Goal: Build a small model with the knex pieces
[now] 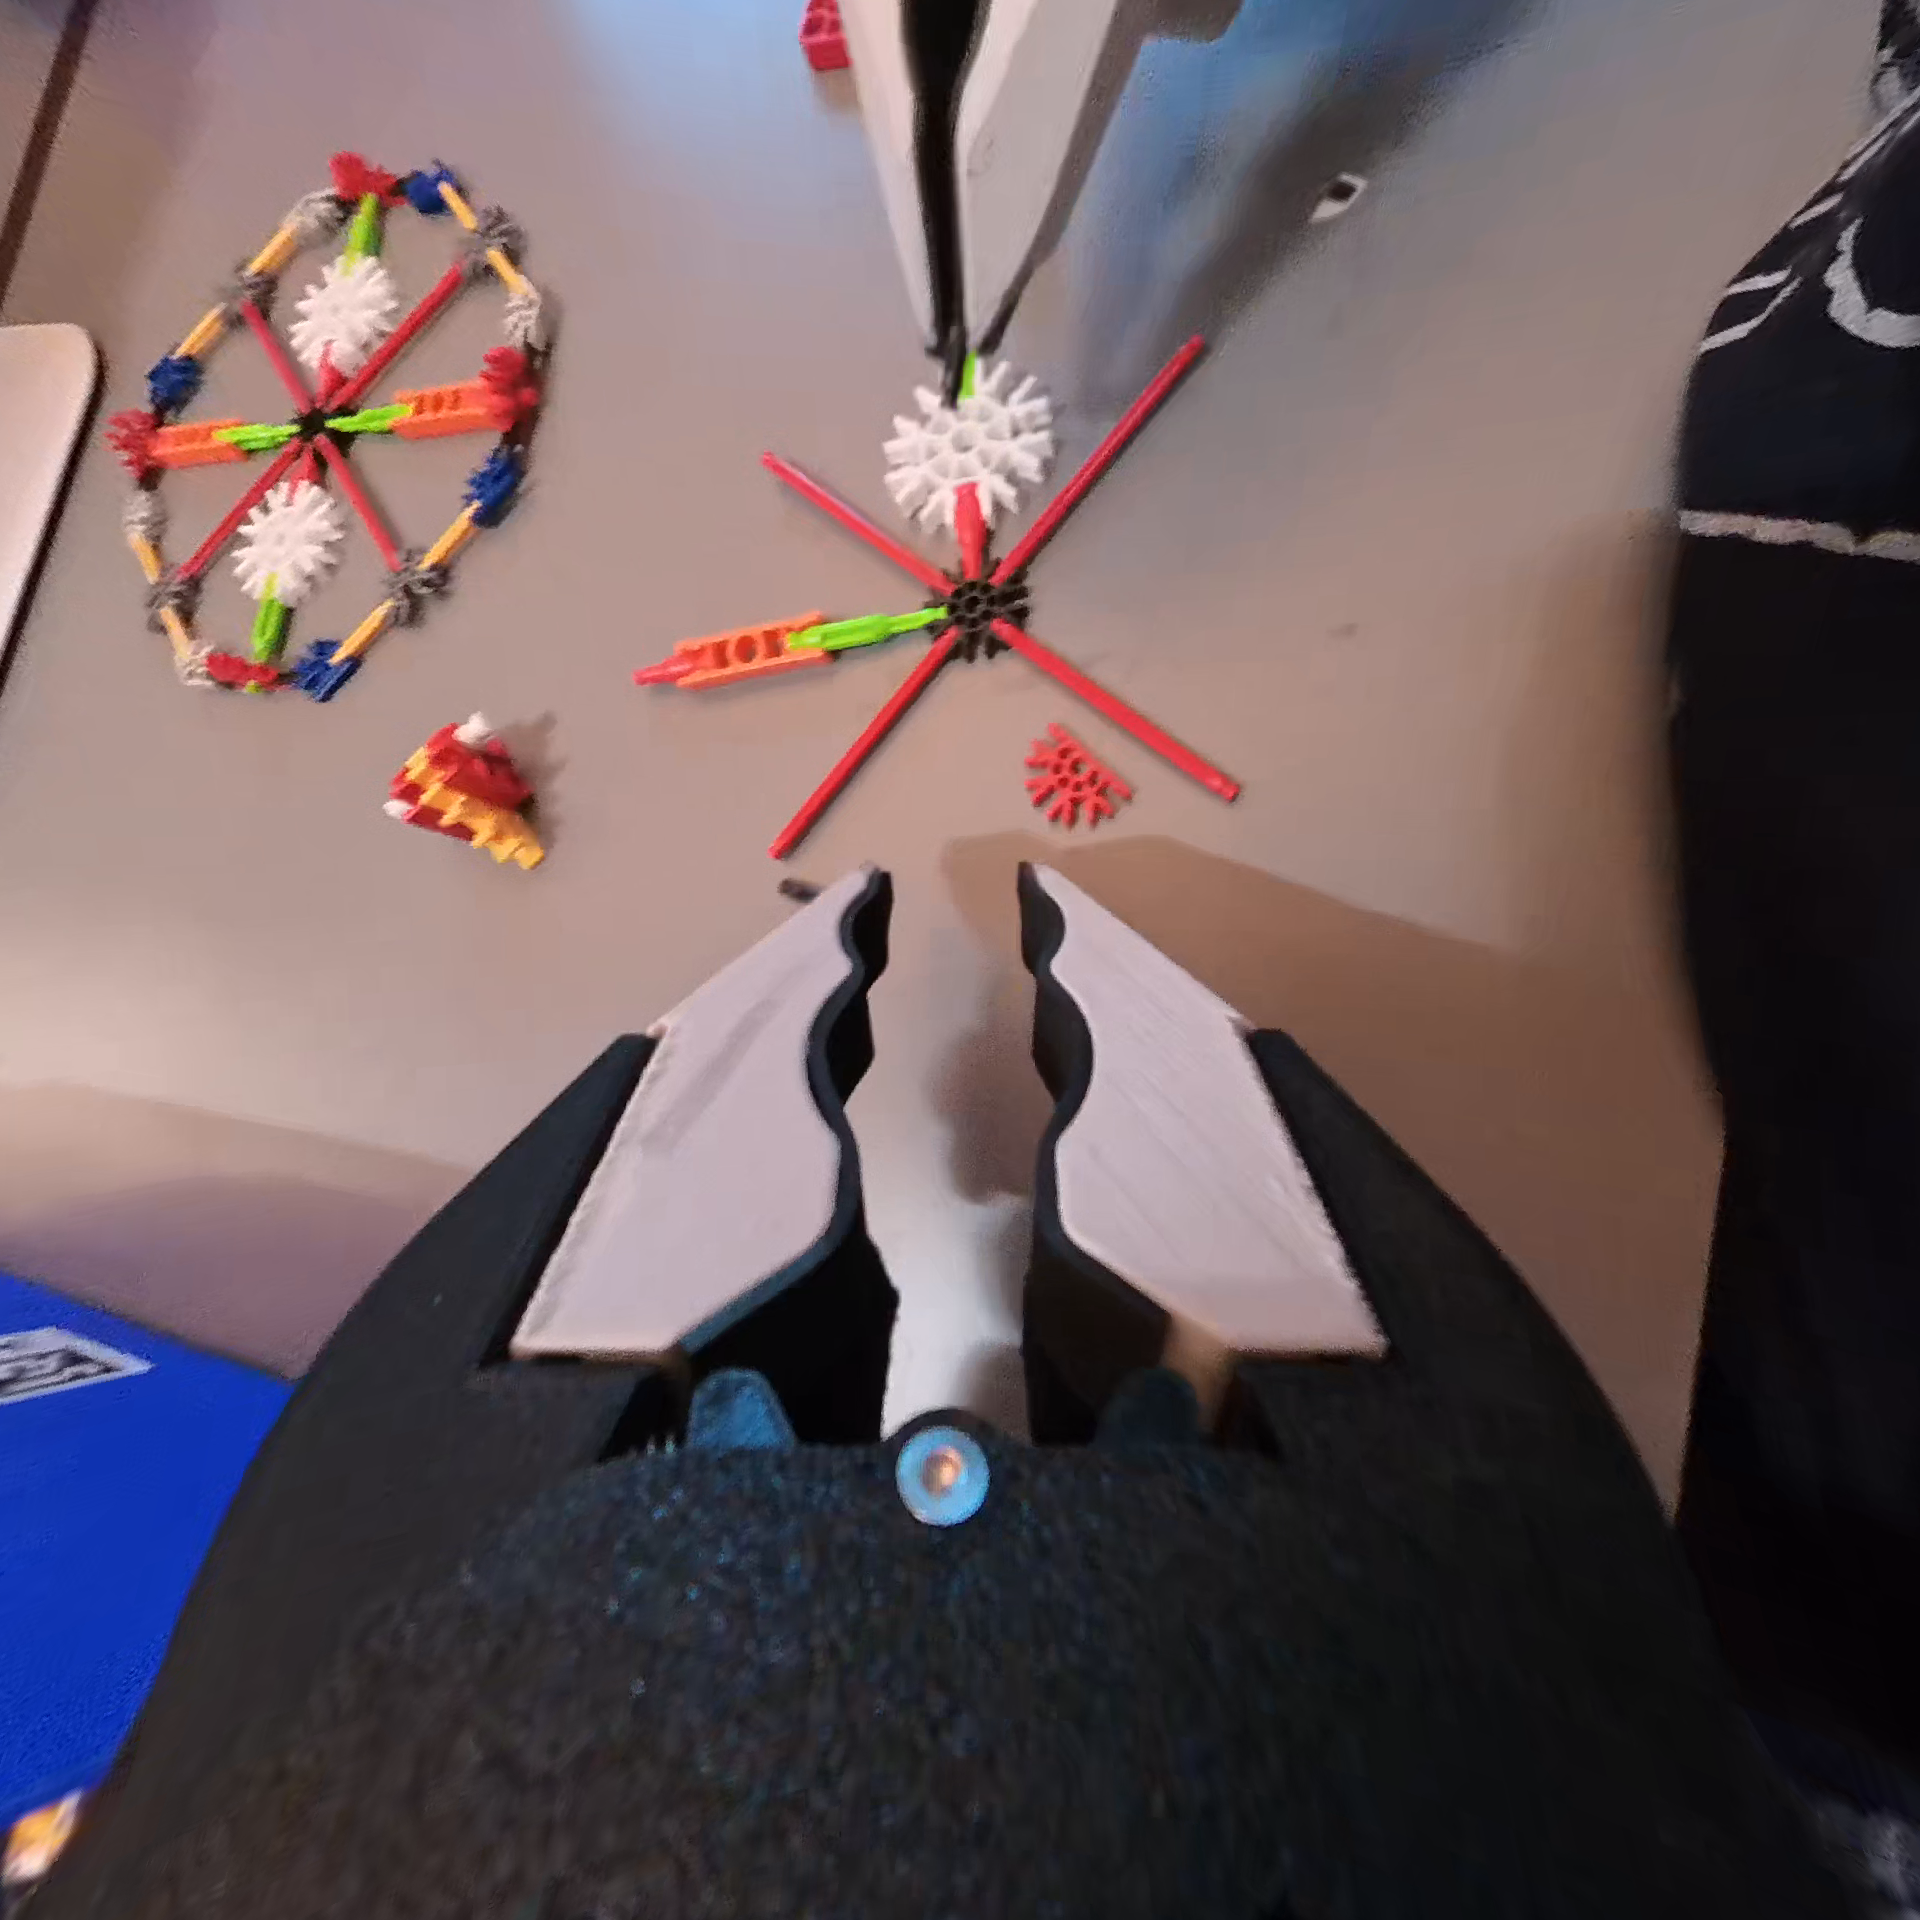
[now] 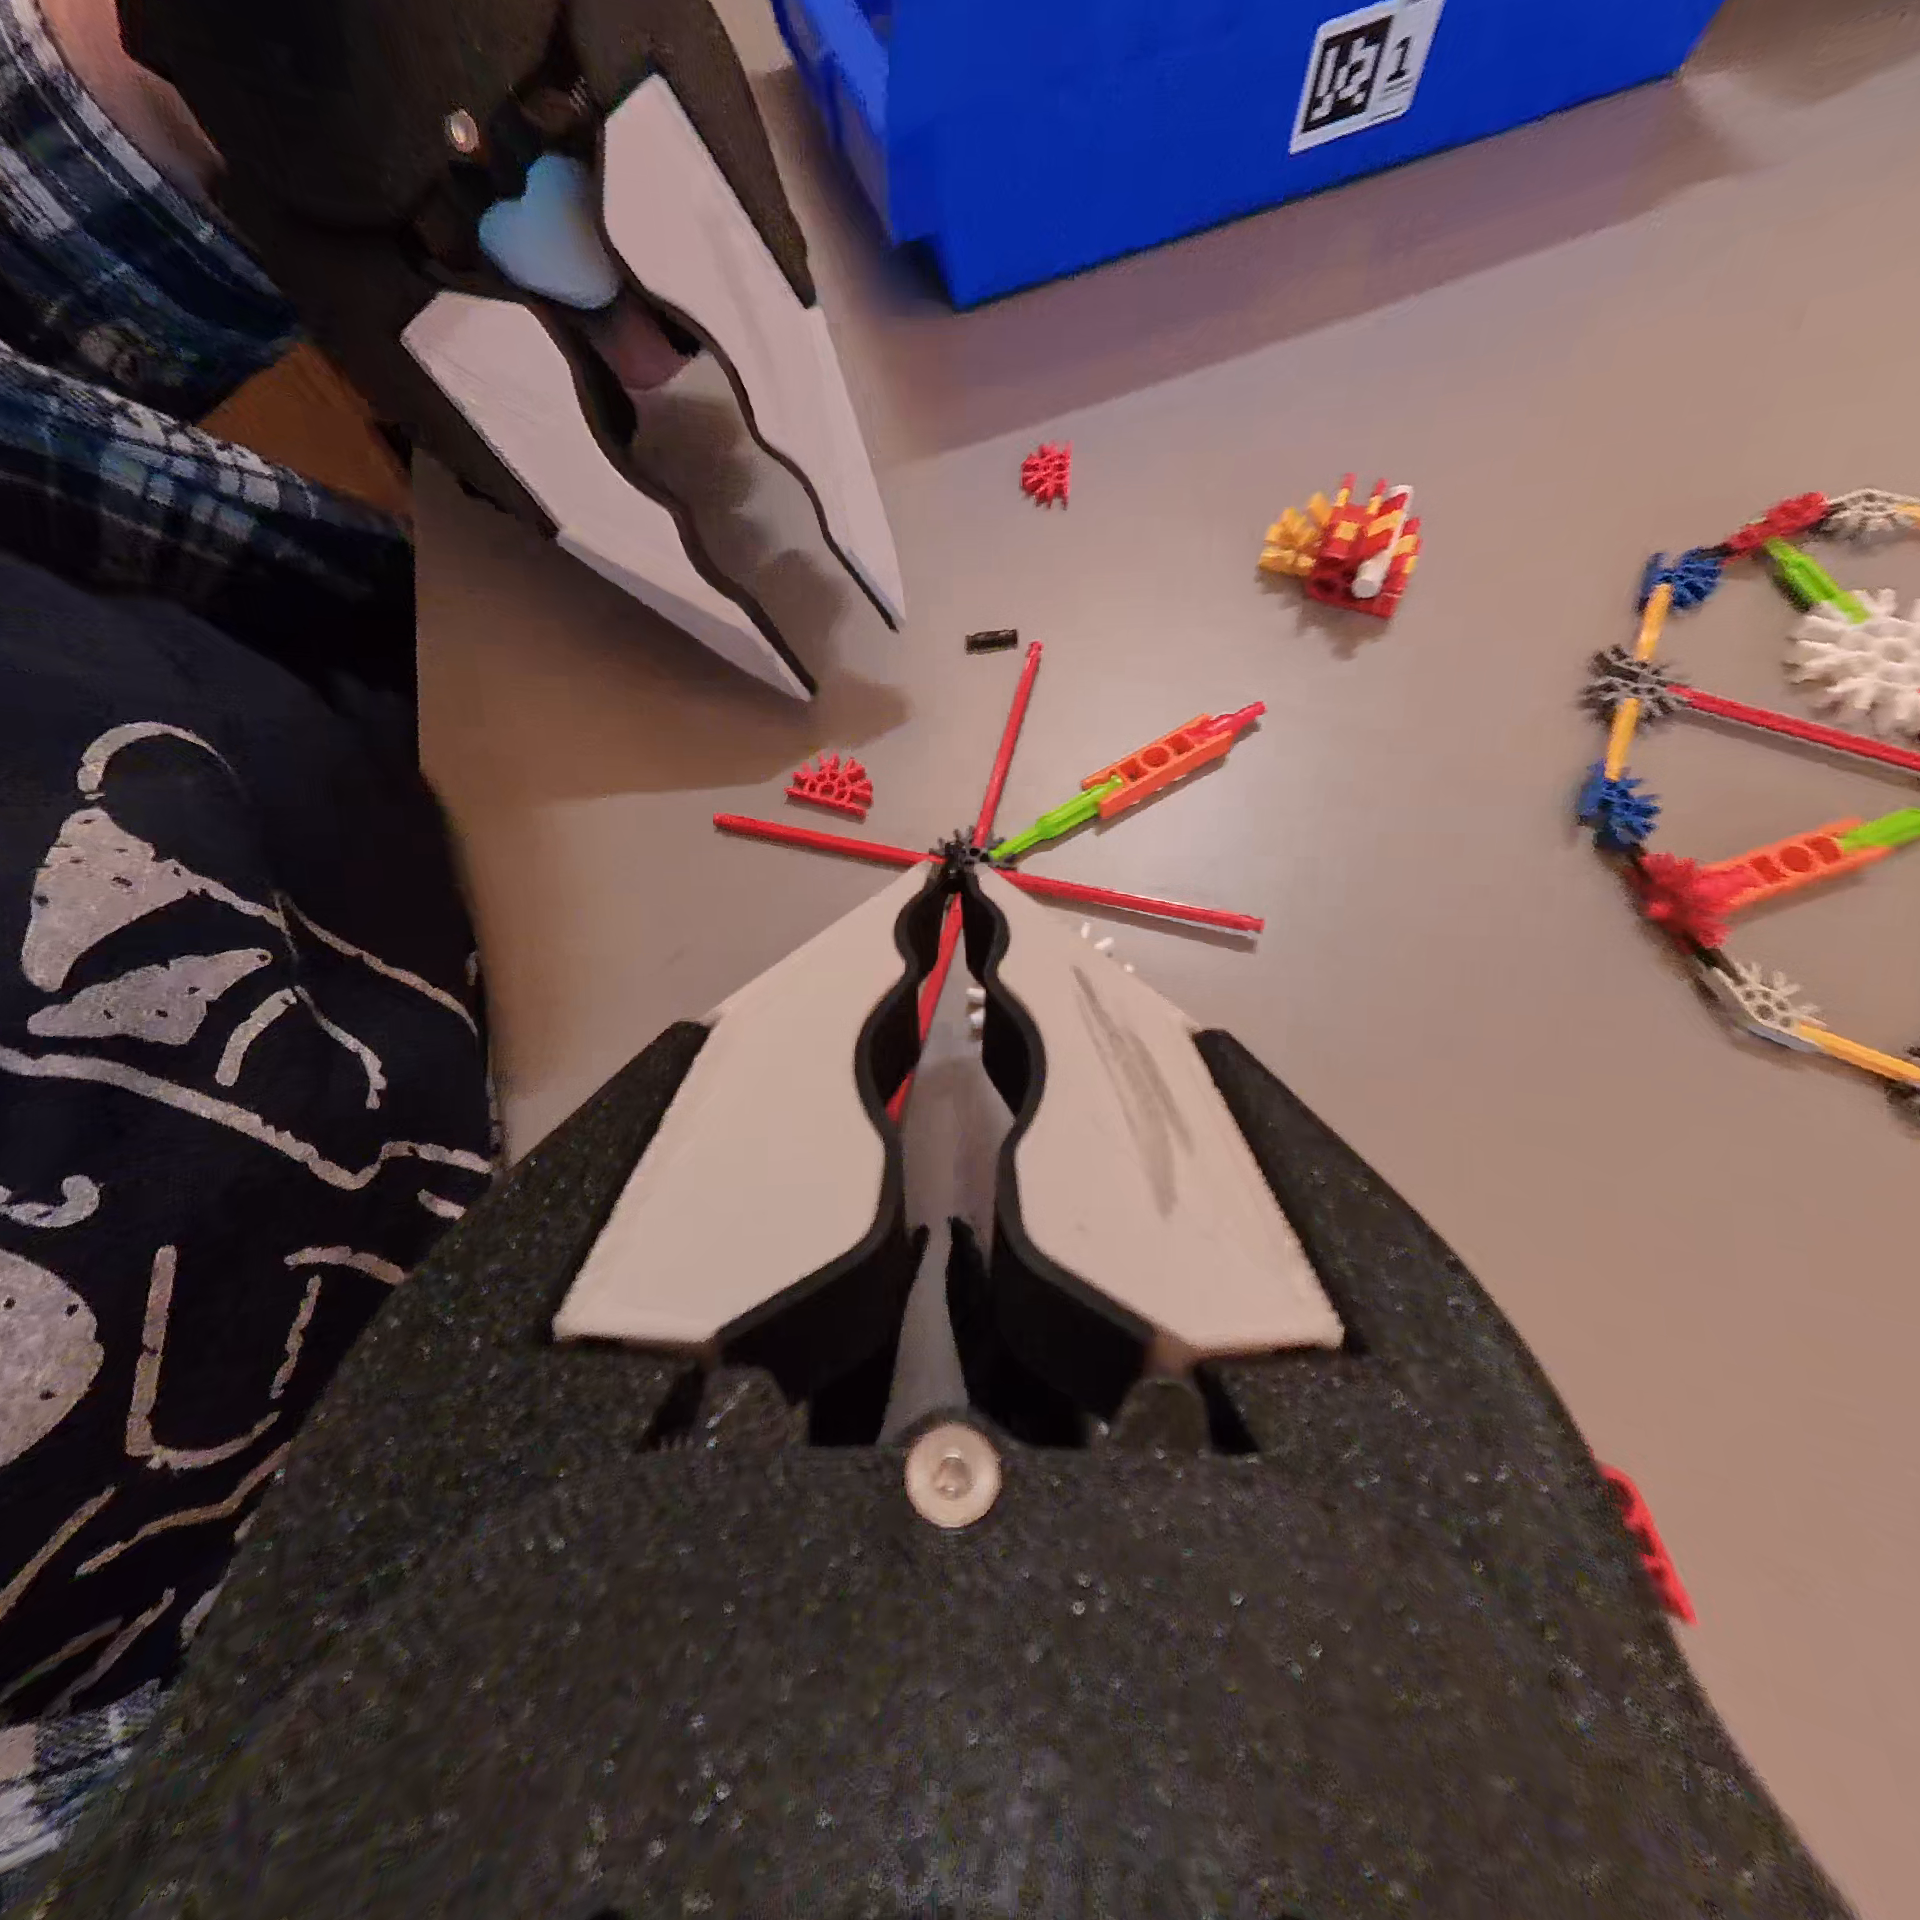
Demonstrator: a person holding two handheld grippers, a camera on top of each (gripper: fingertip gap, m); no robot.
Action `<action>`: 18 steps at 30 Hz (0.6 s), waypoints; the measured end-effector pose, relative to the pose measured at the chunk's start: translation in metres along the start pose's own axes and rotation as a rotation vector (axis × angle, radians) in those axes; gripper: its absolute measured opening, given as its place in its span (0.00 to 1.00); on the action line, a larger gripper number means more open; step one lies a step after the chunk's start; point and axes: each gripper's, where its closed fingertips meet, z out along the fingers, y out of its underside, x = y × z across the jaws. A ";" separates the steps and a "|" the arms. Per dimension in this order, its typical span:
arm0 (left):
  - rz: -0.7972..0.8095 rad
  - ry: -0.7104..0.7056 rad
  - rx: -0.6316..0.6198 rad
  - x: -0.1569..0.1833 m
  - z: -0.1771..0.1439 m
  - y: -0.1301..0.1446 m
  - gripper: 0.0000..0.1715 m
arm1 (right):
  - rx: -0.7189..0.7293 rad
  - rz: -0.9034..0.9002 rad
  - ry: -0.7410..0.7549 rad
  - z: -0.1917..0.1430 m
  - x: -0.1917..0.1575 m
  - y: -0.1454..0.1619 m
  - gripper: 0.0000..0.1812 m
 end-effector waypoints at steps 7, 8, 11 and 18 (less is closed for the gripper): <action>-0.045 0.046 0.030 0.021 0.016 -0.011 0.12 | -0.028 -0.015 -0.042 0.013 -0.011 0.002 0.01; -0.052 0.044 0.030 0.021 0.017 -0.011 0.11 | -0.037 -0.020 -0.050 0.016 -0.013 0.003 0.01; -0.074 0.042 0.038 0.022 0.019 -0.013 0.09 | -0.058 -0.034 -0.076 0.024 -0.017 0.004 0.01; 0.044 0.069 0.019 0.025 0.012 -0.006 0.06 | -0.092 -0.061 -0.120 0.035 -0.018 0.001 0.01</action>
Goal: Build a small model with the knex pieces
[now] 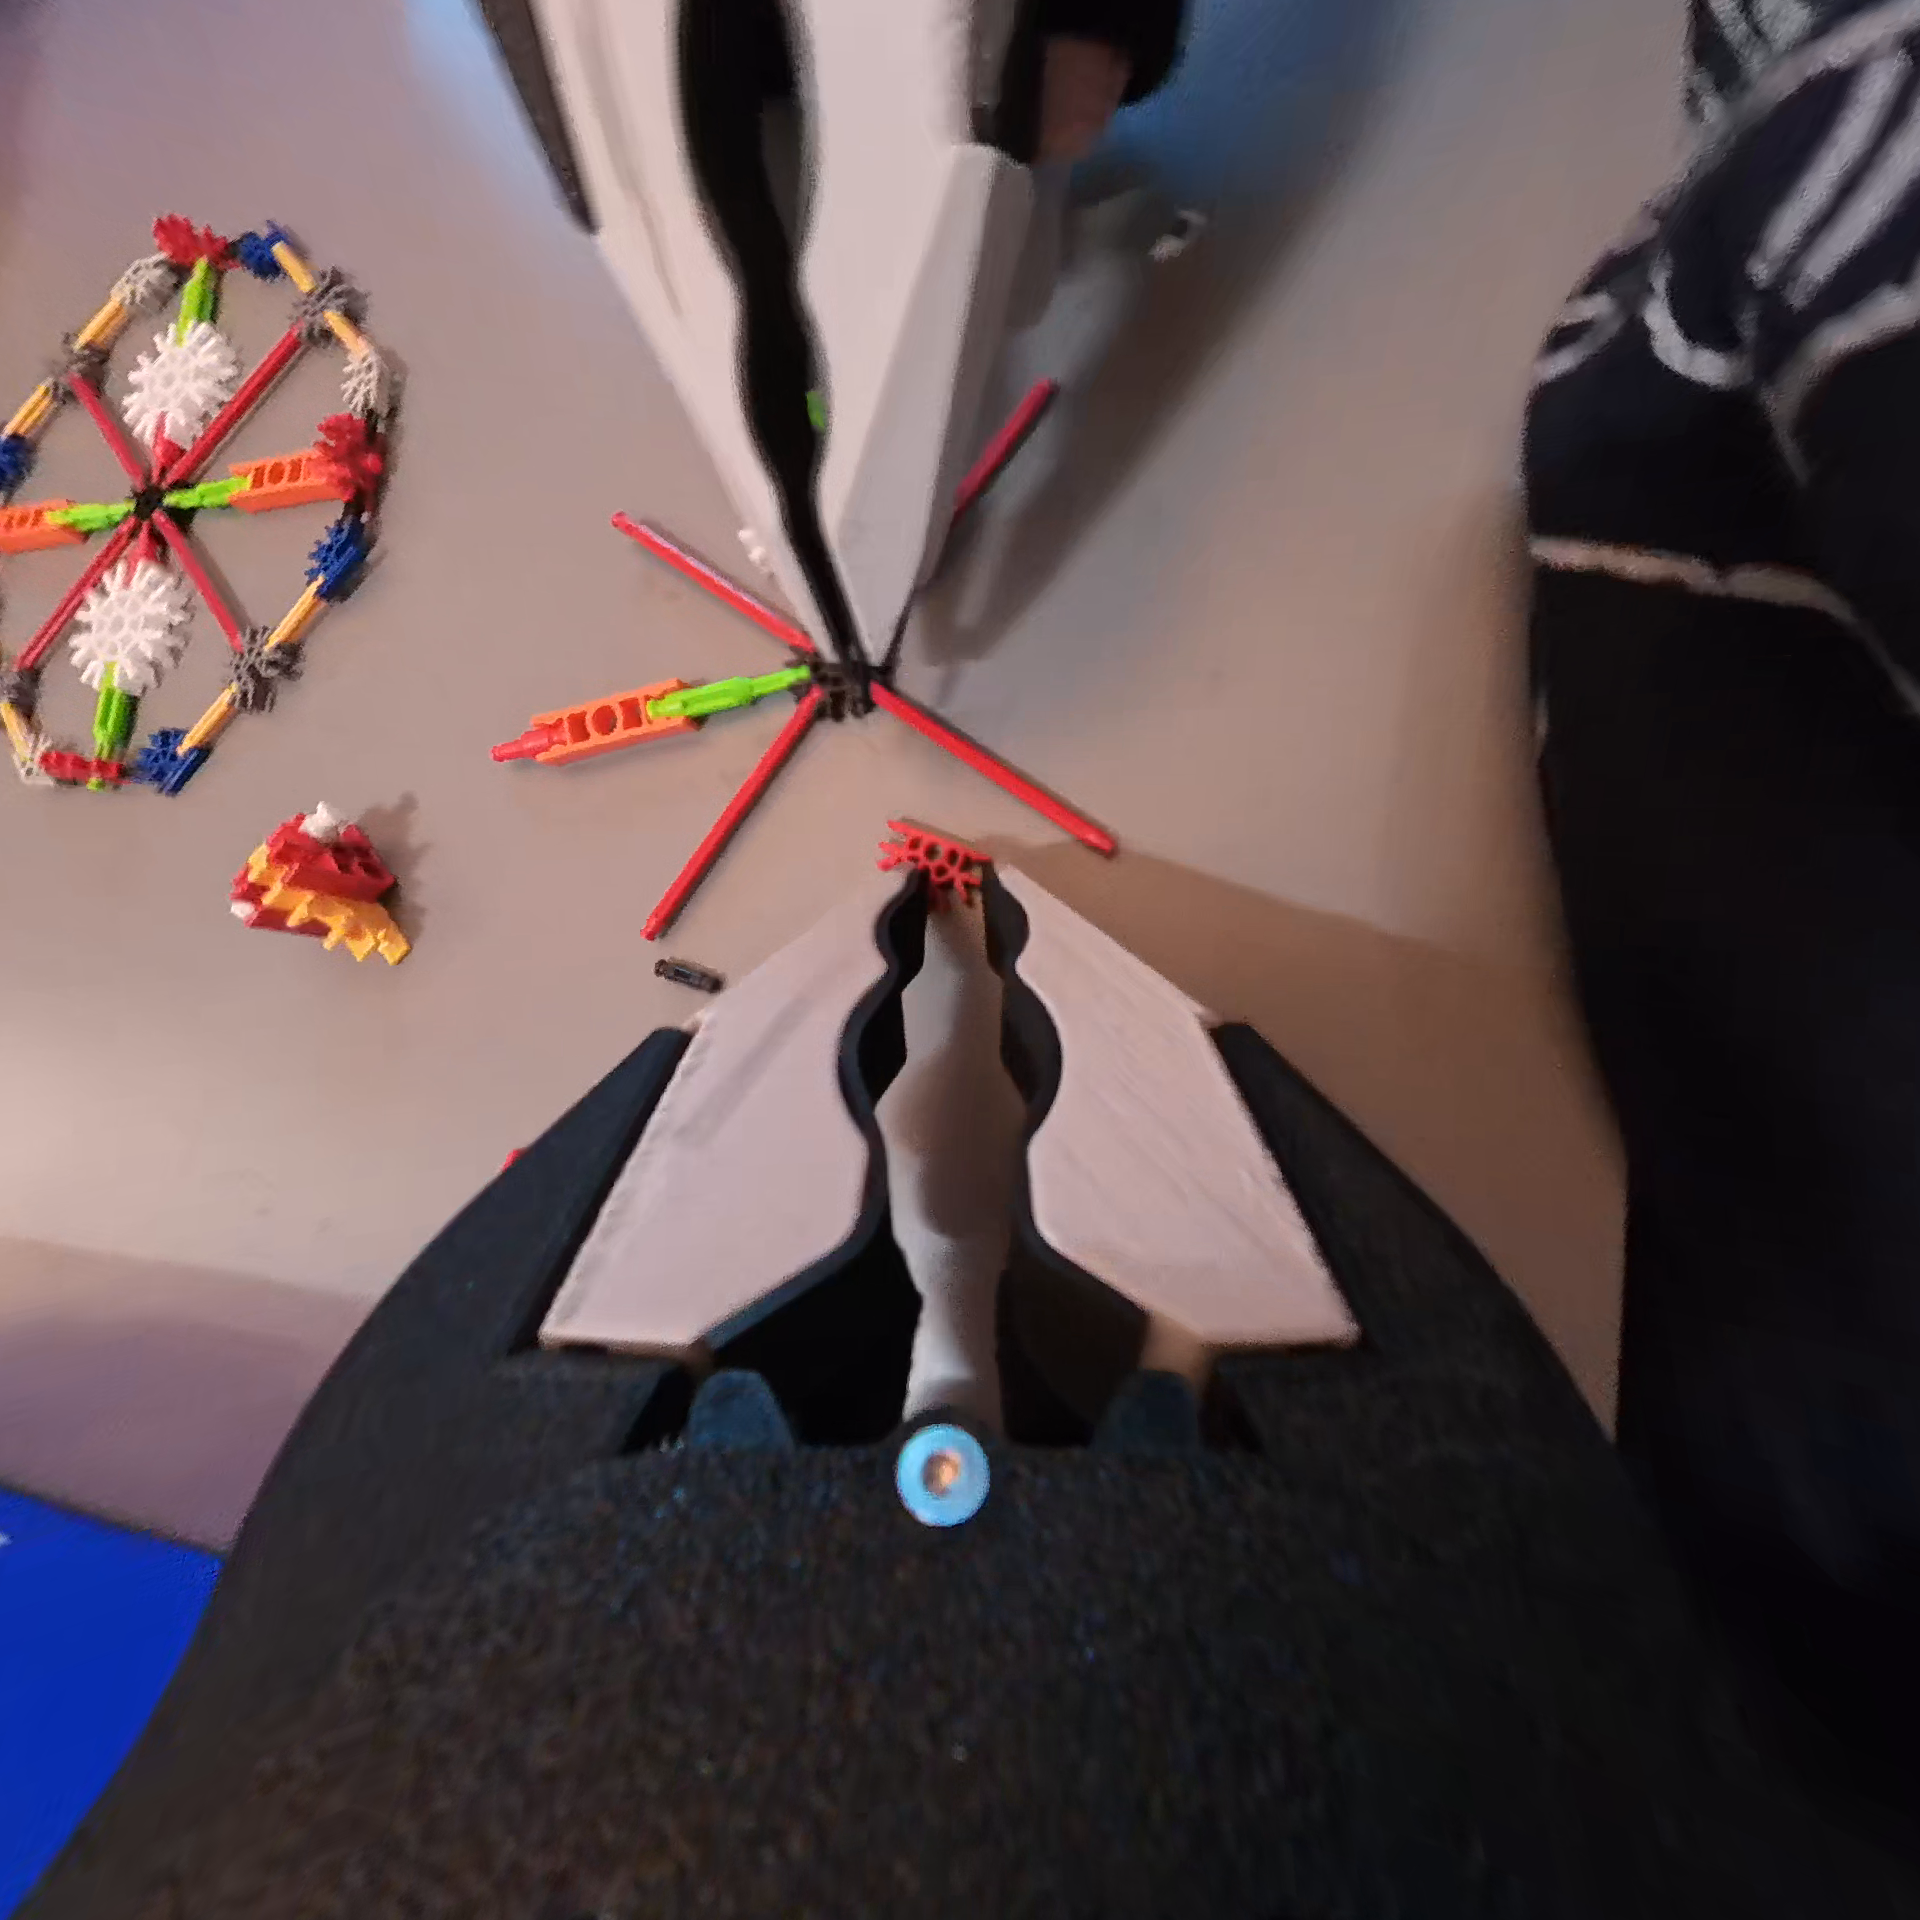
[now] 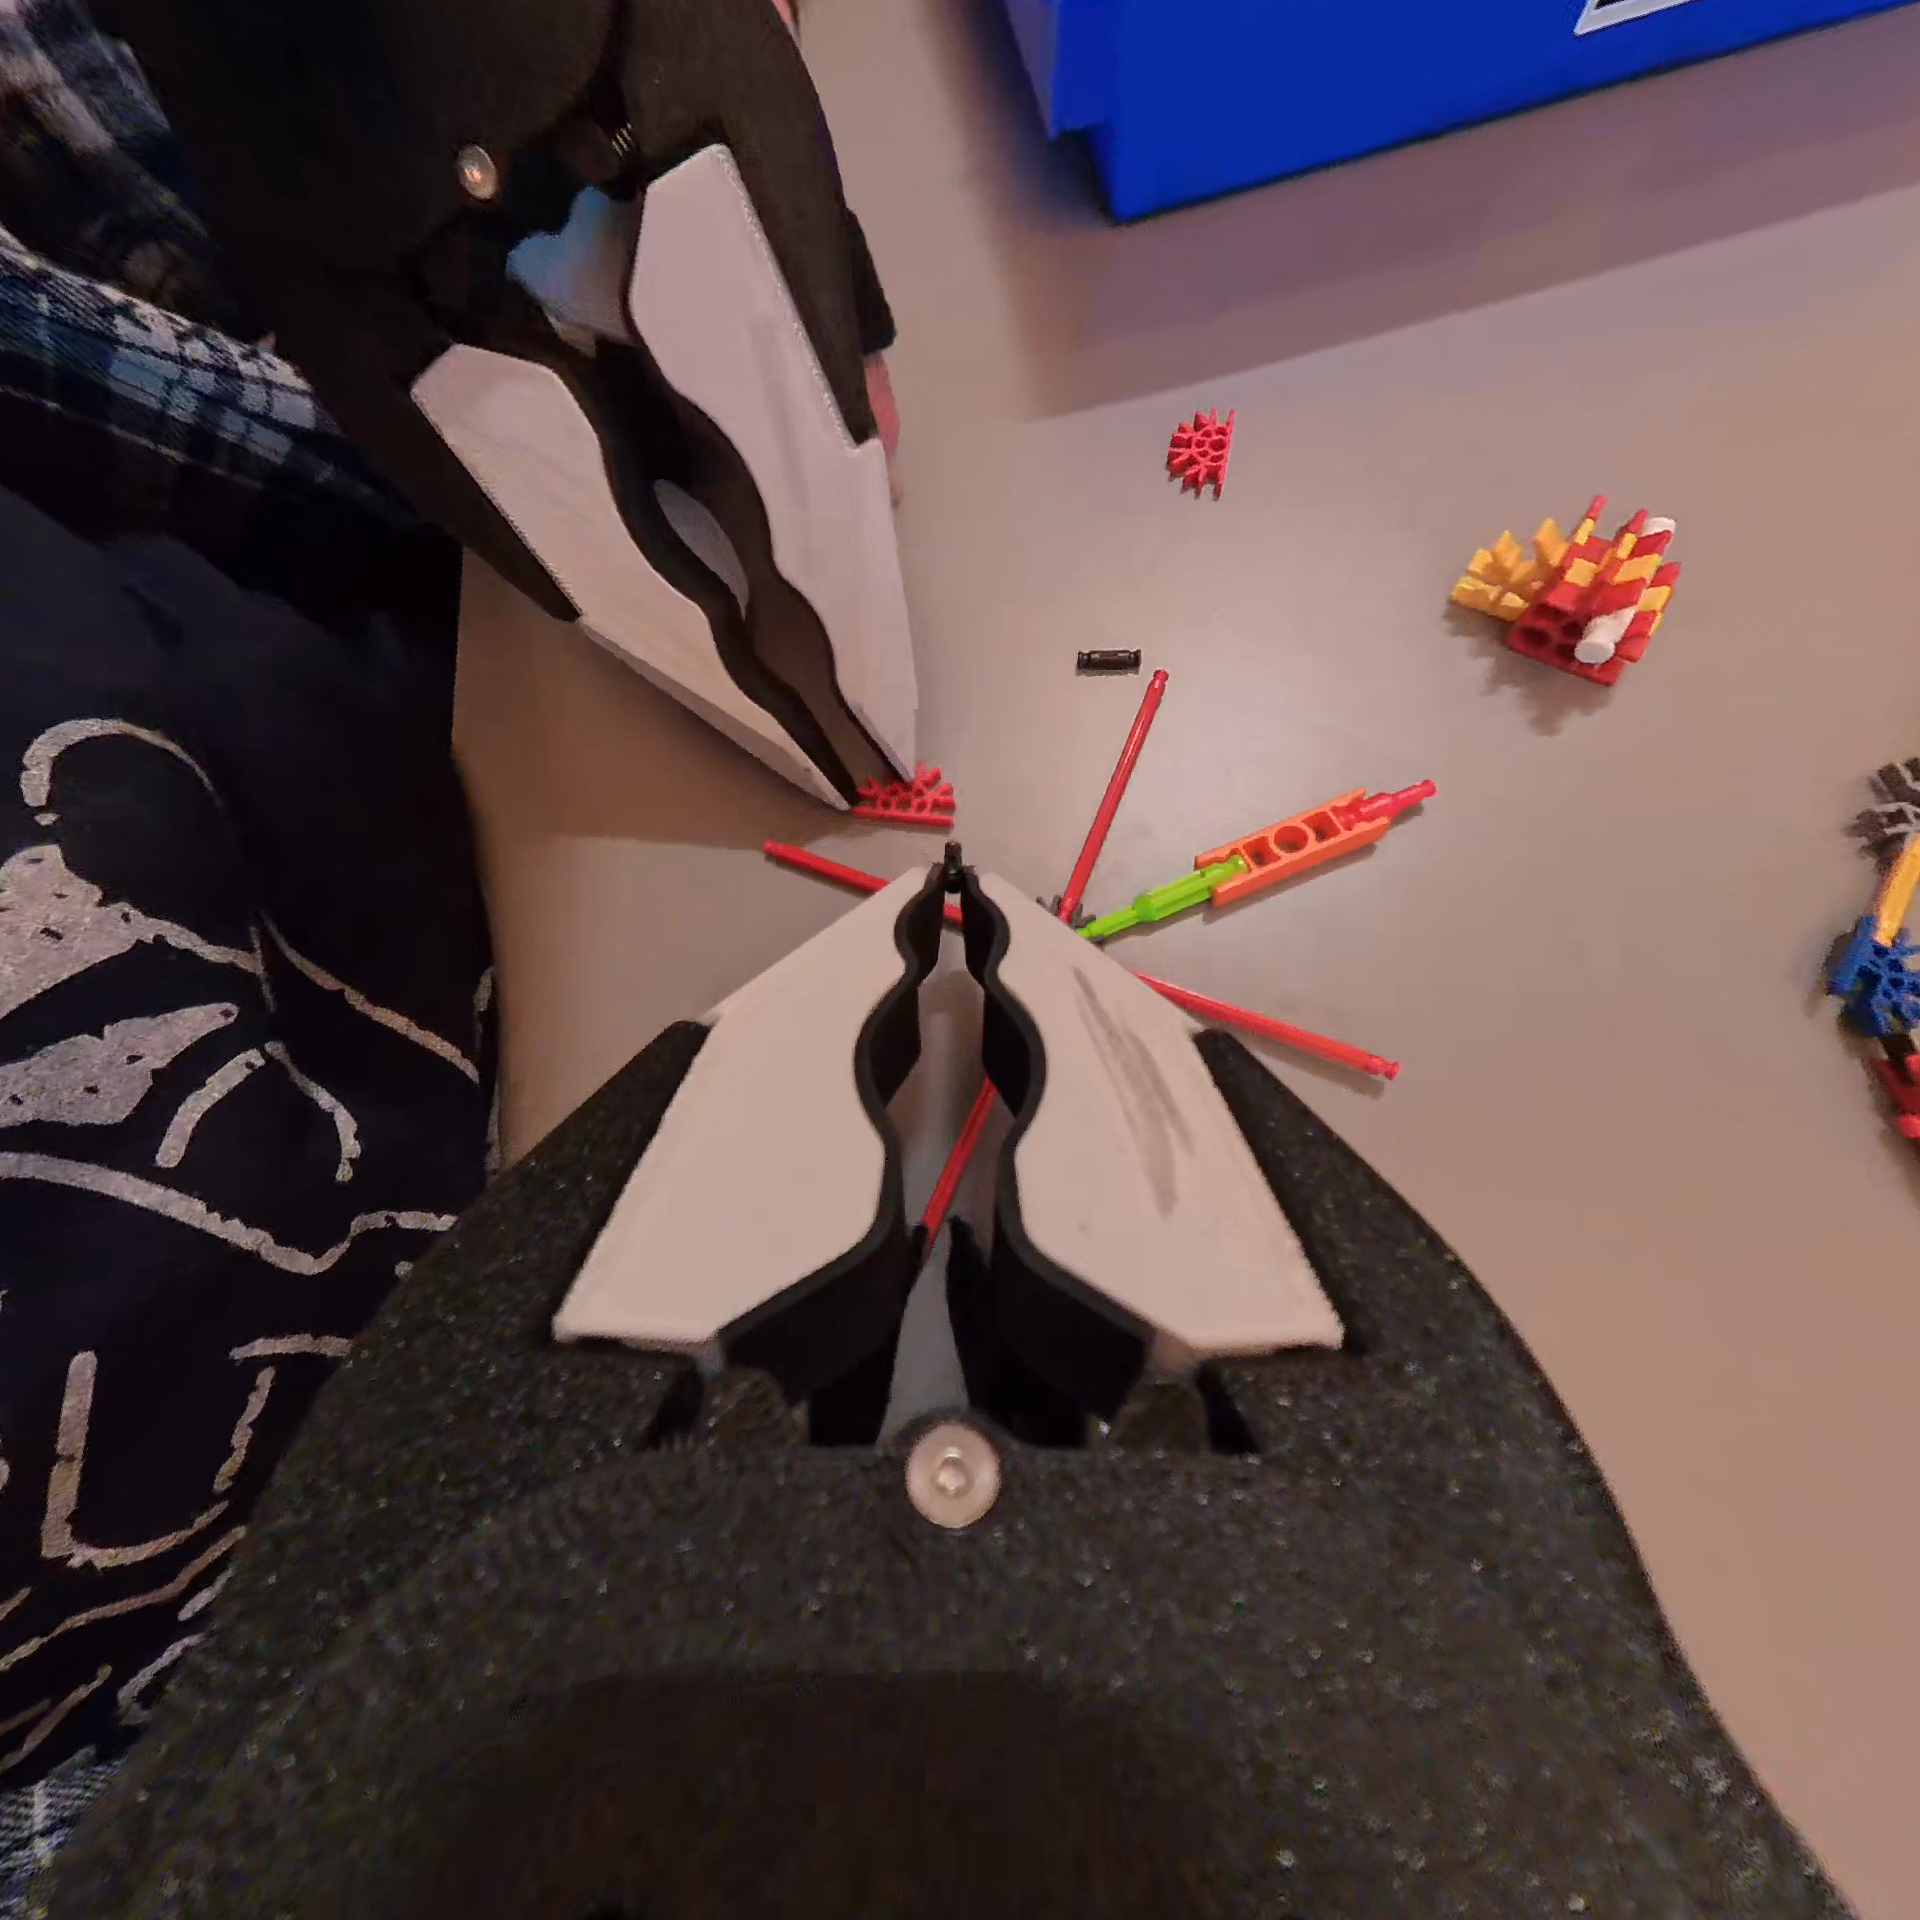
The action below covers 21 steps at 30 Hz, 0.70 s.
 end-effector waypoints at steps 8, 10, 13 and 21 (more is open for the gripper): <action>0.078 -0.024 -0.073 -0.018 -0.031 0.030 0.08 | -0.025 -0.035 -0.038 0.011 -0.001 -0.009 0.01; 0.019 -0.059 -0.057 -0.025 -0.036 0.029 0.14 | -0.032 -0.040 -0.050 0.014 -0.002 -0.011 0.01; -0.096 -0.116 -0.057 -0.032 -0.035 0.031 0.17 | -0.046 -0.056 -0.063 0.019 -0.001 -0.016 0.01; -0.293 -0.164 -0.086 -0.029 -0.022 0.035 0.15 | -0.064 -0.081 -0.080 0.031 0.004 -0.026 0.01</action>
